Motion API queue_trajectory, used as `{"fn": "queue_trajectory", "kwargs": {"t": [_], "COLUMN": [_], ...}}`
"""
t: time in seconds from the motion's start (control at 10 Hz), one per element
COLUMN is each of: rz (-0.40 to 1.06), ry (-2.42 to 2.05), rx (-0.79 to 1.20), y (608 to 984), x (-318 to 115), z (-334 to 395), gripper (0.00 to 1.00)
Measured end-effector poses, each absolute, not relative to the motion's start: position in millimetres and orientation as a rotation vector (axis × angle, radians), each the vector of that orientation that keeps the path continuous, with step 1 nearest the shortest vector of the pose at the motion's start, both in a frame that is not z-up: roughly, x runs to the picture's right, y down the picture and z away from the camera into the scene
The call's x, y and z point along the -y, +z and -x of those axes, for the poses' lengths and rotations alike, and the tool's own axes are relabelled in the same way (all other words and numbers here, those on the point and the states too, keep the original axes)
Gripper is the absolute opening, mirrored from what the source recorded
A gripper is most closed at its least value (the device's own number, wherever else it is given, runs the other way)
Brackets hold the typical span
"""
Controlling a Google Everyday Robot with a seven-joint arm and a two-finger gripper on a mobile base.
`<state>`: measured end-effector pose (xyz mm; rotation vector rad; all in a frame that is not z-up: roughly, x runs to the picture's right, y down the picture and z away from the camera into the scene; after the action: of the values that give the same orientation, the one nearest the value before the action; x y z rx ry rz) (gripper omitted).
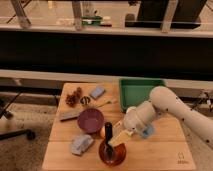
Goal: Wipe red bowl with brush
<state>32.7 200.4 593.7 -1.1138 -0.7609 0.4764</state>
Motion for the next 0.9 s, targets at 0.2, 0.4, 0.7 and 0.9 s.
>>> {"fn": "queue_trajectory", "kwargs": {"t": [0.2,0.4,0.7,0.9], "rz": [1.121,1.129,1.141,1.141], "ry": [0.481,0.484,0.480,0.483], "rx": [0.755,0.750,0.743,0.739], "y": [600.5,606.9,615.9,620.9], "x": [-201.4,-204.0,-205.1,-203.2], "z": [-31.5,-28.0,-20.8,-18.0], "gripper": [0.00,0.00,0.00,0.00]}}
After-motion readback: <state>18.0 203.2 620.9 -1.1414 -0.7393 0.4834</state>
